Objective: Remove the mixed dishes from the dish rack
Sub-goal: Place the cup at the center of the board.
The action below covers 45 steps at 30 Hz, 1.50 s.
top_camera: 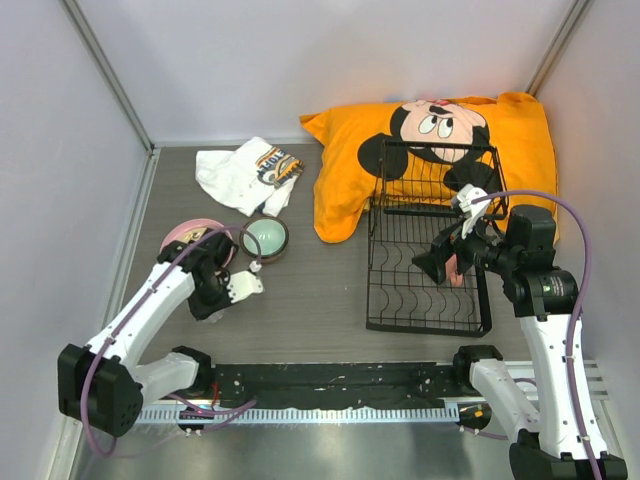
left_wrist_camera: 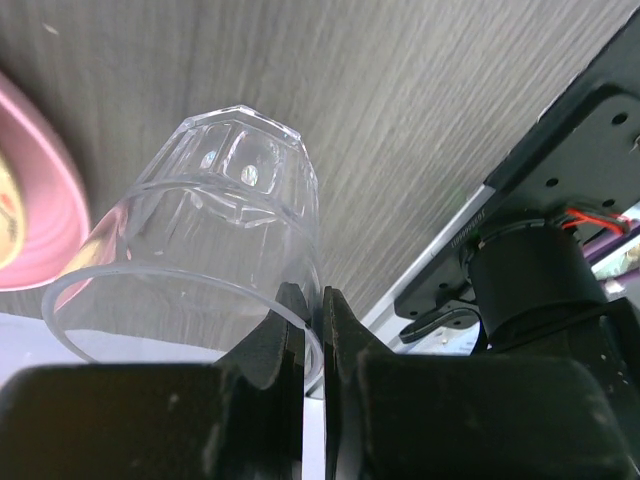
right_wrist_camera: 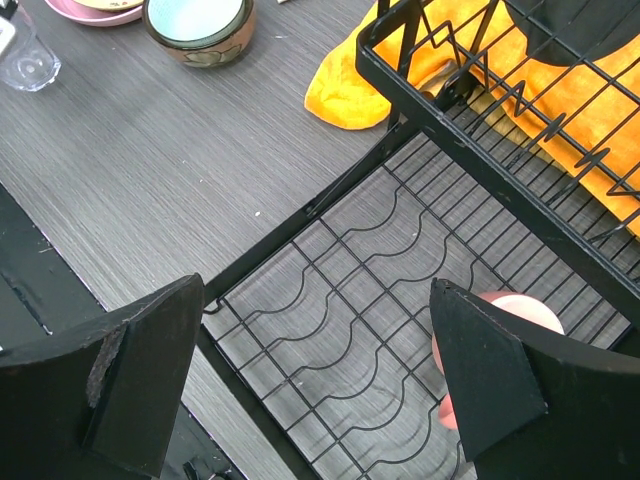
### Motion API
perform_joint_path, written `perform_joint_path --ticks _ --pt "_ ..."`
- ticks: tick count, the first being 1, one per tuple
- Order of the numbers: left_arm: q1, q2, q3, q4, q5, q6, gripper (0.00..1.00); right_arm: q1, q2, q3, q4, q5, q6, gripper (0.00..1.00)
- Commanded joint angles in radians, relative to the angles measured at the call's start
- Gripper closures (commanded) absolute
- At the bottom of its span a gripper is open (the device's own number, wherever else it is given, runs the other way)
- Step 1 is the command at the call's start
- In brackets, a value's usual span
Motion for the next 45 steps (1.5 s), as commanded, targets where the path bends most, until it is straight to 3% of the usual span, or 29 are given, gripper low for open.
perform_joint_path --ticks 1,11,21,24,31,33,39,45 --pt "0.009 -0.015 -0.047 0.033 -0.063 0.037 1.00 -0.002 -0.011 0.011 0.039 0.007 0.014 0.00" --pt "0.012 0.029 -0.079 0.113 -0.066 0.037 0.99 -0.003 0.001 0.028 -0.032 0.078 -0.037 0.00" --pt "0.013 0.080 -0.081 0.140 -0.058 0.021 0.79 -0.002 -0.017 -0.031 -0.073 0.266 -0.138 0.00" --pt "0.012 0.075 -0.076 0.134 -0.058 0.020 0.69 -0.002 -0.015 -0.044 -0.093 0.322 -0.169 0.00" --pt "0.013 0.020 -0.018 0.094 -0.034 0.021 0.13 -0.003 0.023 -0.084 -0.113 0.470 -0.215 0.03" --pt "0.012 -0.017 -0.001 0.084 -0.019 0.024 0.02 -0.002 0.038 -0.090 -0.115 0.498 -0.222 0.03" --pt "0.013 -0.094 0.076 0.048 0.044 0.023 0.00 -0.003 0.087 -0.139 -0.119 0.572 -0.250 0.04" --pt "0.012 -0.095 0.171 0.019 0.092 -0.005 0.00 -0.003 0.136 -0.200 -0.078 0.624 -0.259 0.13"
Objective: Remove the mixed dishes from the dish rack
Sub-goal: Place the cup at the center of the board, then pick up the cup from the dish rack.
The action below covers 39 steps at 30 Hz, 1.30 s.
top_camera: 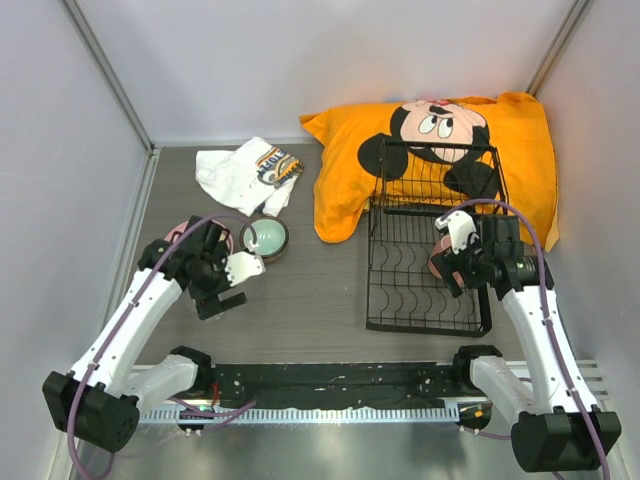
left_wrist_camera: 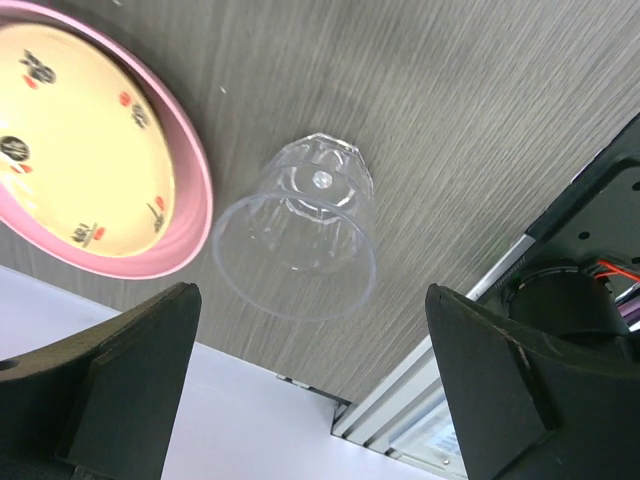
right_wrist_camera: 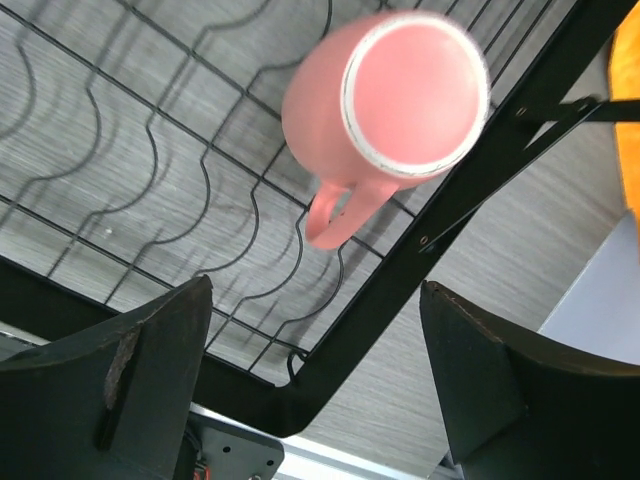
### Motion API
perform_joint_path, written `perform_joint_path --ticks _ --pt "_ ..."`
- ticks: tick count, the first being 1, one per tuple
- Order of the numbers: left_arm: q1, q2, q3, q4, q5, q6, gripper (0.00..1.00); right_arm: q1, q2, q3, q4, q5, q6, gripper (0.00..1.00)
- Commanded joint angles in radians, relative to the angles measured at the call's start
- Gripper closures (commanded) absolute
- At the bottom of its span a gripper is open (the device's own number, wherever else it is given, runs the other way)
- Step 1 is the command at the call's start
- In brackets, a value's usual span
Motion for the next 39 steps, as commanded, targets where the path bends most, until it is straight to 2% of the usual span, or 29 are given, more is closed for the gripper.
perform_joint_path --ticks 1,8,24,39 --pt "0.006 -0.008 0.090 -0.034 0.069 -0.019 0.00 -0.002 0.030 -0.038 0.057 0.068 -0.017 0.14" --pt "0.006 0.009 0.146 -0.023 0.085 -0.038 0.00 -0.003 0.075 -0.101 0.154 0.083 -0.017 0.20" --pt "0.005 0.026 0.142 0.017 0.103 -0.068 0.00 -0.002 0.098 -0.276 0.431 0.090 -0.005 0.42" --pt "0.006 0.029 0.117 0.049 0.099 -0.079 0.00 -0.003 0.078 -0.308 0.487 0.062 -0.031 0.53"
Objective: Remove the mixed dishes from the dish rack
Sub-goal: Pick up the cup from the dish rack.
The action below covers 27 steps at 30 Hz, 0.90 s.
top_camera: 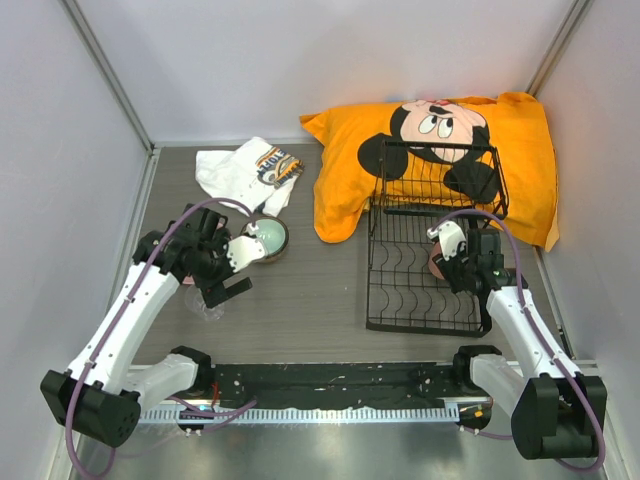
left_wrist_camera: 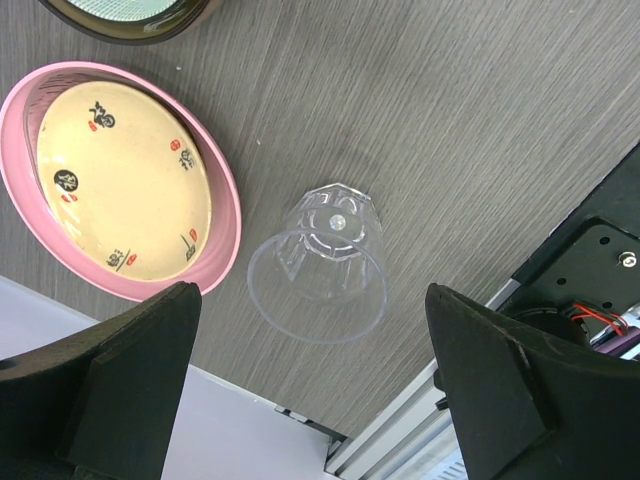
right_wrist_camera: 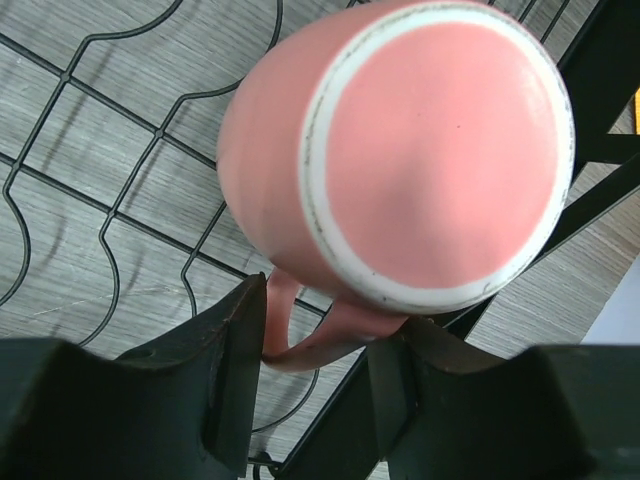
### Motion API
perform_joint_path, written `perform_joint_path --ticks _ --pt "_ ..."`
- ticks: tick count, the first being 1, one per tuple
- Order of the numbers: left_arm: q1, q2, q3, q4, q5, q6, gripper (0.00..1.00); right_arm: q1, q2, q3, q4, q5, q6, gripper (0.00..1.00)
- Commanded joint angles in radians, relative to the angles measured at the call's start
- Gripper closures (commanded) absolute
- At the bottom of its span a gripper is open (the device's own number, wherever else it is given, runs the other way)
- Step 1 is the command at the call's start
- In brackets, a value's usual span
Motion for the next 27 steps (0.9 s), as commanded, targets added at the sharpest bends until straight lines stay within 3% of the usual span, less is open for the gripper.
perform_joint_path --ticks 1,16,27 --pt "0.005 -0.002 -0.002 0.031 0.013 -0.015 0.00 -0.002 0.002 0.000 0.051 -0.017 -0.009 0.54" --pt "0.006 -0.010 -0.019 0.042 0.021 -0.018 0.00 -0.002 0.047 -0.011 0.026 -0.014 -0.019 0.63" --pt "0.006 0.001 -0.021 0.056 0.032 -0.025 0.00 -0.002 -0.002 0.023 -0.052 -0.034 -0.017 0.84"
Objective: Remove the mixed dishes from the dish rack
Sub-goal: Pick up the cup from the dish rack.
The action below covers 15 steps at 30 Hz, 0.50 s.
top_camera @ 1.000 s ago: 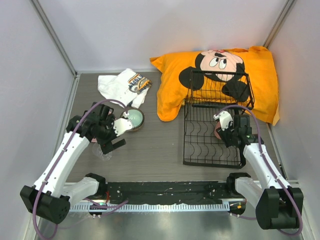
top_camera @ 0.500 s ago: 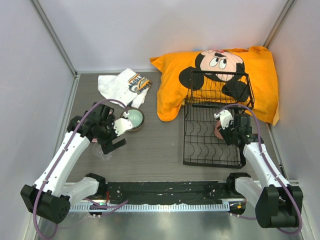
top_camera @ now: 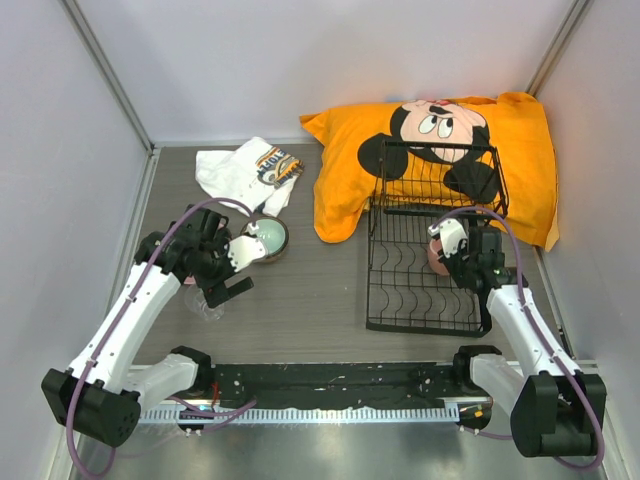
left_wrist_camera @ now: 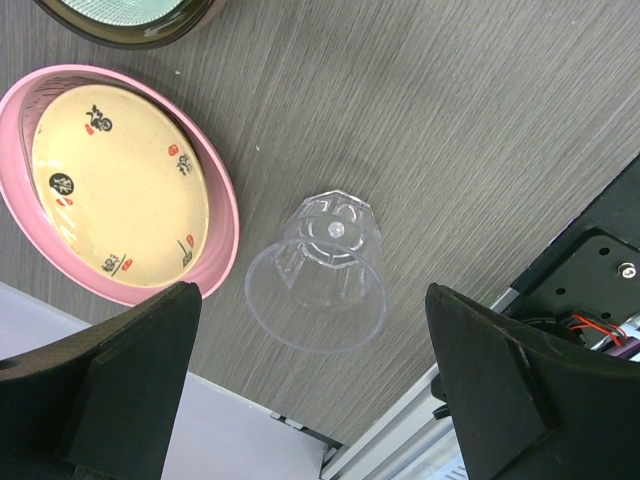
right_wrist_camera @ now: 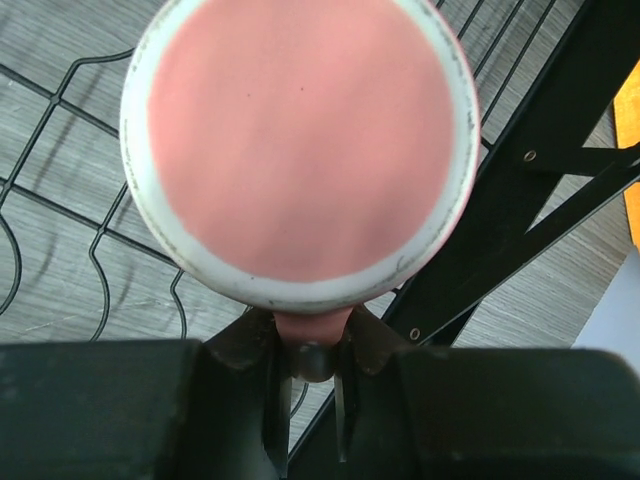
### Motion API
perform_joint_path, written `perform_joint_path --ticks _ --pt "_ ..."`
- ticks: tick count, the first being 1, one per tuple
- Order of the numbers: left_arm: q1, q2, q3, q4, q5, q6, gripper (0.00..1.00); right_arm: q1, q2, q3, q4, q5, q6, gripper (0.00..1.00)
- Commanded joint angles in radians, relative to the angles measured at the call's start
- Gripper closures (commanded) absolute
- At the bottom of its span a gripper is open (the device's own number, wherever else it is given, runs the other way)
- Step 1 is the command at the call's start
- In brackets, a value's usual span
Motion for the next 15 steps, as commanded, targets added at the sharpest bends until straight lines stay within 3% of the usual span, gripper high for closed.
perform_joint_path --ticks 1,7,15 --pt "0.005 -0.001 -0.001 0.031 0.033 -0.013 0.00 0.004 -0.022 0.022 -0.091 -0.036 -0.014 0.86" --pt "0.006 -0.002 0.010 0.046 0.049 -0.030 0.00 0.004 -0.048 0.068 -0.140 -0.078 0.006 0.94" --pt "0.006 0.010 0.056 0.053 0.116 -0.061 0.00 0.003 -0.100 0.184 -0.253 -0.208 0.053 0.96"
